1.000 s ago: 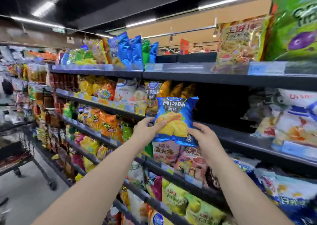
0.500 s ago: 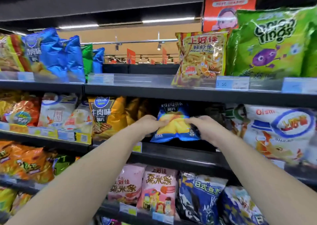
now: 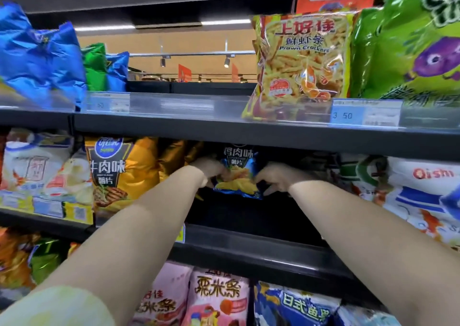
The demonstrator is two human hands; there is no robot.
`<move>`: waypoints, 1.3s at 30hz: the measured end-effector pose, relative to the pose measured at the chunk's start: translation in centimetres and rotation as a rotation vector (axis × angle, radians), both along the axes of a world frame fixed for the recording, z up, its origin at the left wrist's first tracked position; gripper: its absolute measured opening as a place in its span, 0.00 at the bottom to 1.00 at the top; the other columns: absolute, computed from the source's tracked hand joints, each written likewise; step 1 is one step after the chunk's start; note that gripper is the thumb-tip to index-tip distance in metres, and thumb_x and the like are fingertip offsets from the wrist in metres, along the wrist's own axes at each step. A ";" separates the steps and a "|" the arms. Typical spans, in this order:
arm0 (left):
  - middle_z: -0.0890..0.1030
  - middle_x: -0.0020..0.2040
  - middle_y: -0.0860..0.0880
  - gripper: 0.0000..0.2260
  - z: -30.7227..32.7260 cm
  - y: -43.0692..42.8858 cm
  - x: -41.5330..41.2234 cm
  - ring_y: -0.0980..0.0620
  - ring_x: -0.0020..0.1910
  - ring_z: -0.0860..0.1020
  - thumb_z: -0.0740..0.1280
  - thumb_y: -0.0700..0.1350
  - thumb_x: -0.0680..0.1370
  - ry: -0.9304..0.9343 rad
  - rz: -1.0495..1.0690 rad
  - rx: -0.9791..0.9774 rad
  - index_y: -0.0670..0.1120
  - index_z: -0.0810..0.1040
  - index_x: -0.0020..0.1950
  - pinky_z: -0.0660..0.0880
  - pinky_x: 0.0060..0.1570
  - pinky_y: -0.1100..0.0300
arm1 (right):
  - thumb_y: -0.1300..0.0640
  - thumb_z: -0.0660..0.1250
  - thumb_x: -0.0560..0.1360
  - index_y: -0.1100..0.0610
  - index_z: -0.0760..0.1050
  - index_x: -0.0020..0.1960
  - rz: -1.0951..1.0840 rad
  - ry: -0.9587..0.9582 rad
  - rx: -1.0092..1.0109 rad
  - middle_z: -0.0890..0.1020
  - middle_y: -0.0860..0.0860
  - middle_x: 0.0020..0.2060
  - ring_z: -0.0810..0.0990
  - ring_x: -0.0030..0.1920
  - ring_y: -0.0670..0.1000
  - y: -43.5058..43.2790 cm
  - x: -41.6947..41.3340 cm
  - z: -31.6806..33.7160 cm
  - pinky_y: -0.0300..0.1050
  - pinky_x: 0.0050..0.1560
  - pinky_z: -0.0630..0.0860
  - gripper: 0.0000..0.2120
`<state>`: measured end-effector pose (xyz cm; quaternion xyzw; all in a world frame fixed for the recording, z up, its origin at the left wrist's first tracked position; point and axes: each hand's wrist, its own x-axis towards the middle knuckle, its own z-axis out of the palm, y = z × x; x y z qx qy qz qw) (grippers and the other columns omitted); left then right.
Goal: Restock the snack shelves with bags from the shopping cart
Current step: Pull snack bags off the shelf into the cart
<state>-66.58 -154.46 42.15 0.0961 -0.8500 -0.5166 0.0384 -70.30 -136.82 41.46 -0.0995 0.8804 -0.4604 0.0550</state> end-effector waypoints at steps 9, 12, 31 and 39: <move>0.73 0.68 0.36 0.16 -0.4 0.1 0.0 0.38 0.67 0.73 0.58 0.36 0.83 0.002 0.015 0.103 0.37 0.69 0.71 0.76 0.35 0.58 | 0.66 0.68 0.76 0.64 0.65 0.71 0.042 -0.115 -0.146 0.69 0.58 0.68 0.68 0.68 0.58 -0.3 -2.8 -1.1 0.56 0.57 0.76 0.25; 0.73 0.69 0.37 0.17 -0.2 -0.6 -0.6 0.38 0.67 0.74 0.58 0.36 0.83 0.006 0.041 0.138 0.35 0.67 0.72 0.77 0.32 0.61 | 0.68 0.66 0.77 0.66 0.64 0.72 0.087 -0.131 -0.167 0.67 0.59 0.71 0.66 0.71 0.58 -0.1 -3.2 -0.6 0.57 0.62 0.74 0.25; 0.75 0.66 0.40 0.17 -1.1 -1.2 -3.4 0.38 0.62 0.75 0.62 0.45 0.83 0.043 0.134 0.017 0.41 0.70 0.70 0.79 0.54 0.48 | 0.69 0.76 0.67 0.48 0.51 0.77 0.121 0.096 -0.229 0.75 0.50 0.62 0.75 0.59 0.52 -1.1 -6.0 -4.3 0.50 0.49 0.78 0.49; 0.74 0.67 0.41 0.17 -0.8 -0.6 -1.4 0.50 0.46 0.76 0.61 0.37 0.81 0.070 0.085 -0.068 0.42 0.70 0.71 0.78 0.36 0.61 | 0.68 0.78 0.65 0.54 0.51 0.77 0.092 0.199 -0.290 0.75 0.56 0.66 0.75 0.64 0.55 -1.6 -6.4 -5.1 0.52 0.67 0.72 0.50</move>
